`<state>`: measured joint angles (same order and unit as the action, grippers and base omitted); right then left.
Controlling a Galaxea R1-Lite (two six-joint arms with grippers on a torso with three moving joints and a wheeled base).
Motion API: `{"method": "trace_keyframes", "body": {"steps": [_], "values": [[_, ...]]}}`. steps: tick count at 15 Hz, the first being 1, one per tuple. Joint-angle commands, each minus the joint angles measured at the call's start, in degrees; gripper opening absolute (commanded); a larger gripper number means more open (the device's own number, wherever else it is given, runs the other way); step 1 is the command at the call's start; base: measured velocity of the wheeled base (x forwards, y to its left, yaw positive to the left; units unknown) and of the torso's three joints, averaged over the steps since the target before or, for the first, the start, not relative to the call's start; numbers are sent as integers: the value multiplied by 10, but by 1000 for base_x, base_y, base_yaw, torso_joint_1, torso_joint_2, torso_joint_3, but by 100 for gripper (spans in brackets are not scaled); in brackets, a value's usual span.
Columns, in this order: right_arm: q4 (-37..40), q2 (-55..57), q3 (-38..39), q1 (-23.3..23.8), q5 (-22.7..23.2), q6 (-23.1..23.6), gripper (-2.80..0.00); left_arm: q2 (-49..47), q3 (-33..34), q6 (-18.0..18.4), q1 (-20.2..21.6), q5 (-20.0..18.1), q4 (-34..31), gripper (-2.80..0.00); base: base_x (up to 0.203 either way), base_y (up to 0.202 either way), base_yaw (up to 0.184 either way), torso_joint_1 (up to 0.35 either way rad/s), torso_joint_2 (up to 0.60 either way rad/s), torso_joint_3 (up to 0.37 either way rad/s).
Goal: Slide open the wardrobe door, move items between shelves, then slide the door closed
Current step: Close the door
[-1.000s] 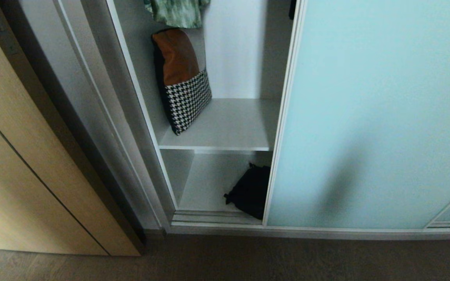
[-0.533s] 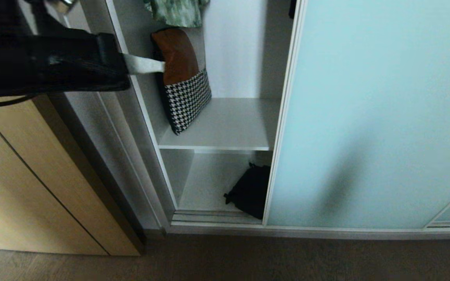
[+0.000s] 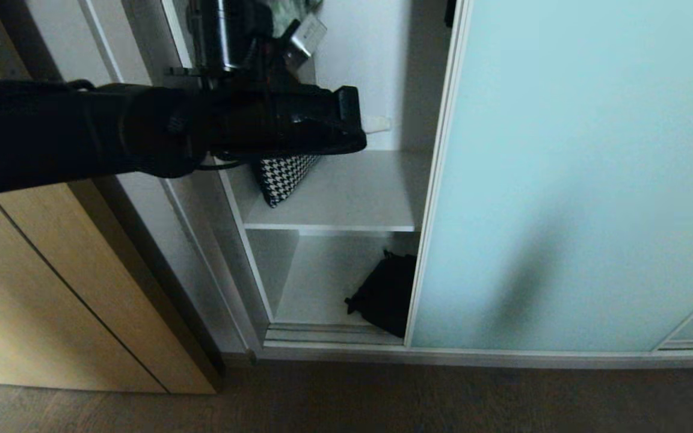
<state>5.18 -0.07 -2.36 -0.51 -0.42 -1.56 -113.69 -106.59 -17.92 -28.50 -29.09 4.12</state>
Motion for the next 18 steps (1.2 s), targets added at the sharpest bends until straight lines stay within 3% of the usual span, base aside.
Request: {"method": "trace_keyframes", "body": {"steps": [1, 7, 12, 18], "values": [[0, 0, 0, 0, 0, 0, -280, -66, -24, -29, -11, 13, 25, -280, 0, 0, 0, 0, 0, 0], [0, 0, 0, 0, 0, 0, -280, -109, -29, -85, -43, 13, 74, -280, 0, 0, 0, 0, 0, 0], [0, 0, 0, 0, 0, 0, -280, -158, -41, -85, -74, 19, 94, -280, 0, 0, 0, 0, 0, 0], [0, 0, 0, 0, 0, 0, -280, -247, -42, -81, -93, 124, 193, -280, 0, 0, 0, 0, 0, 0]]}}
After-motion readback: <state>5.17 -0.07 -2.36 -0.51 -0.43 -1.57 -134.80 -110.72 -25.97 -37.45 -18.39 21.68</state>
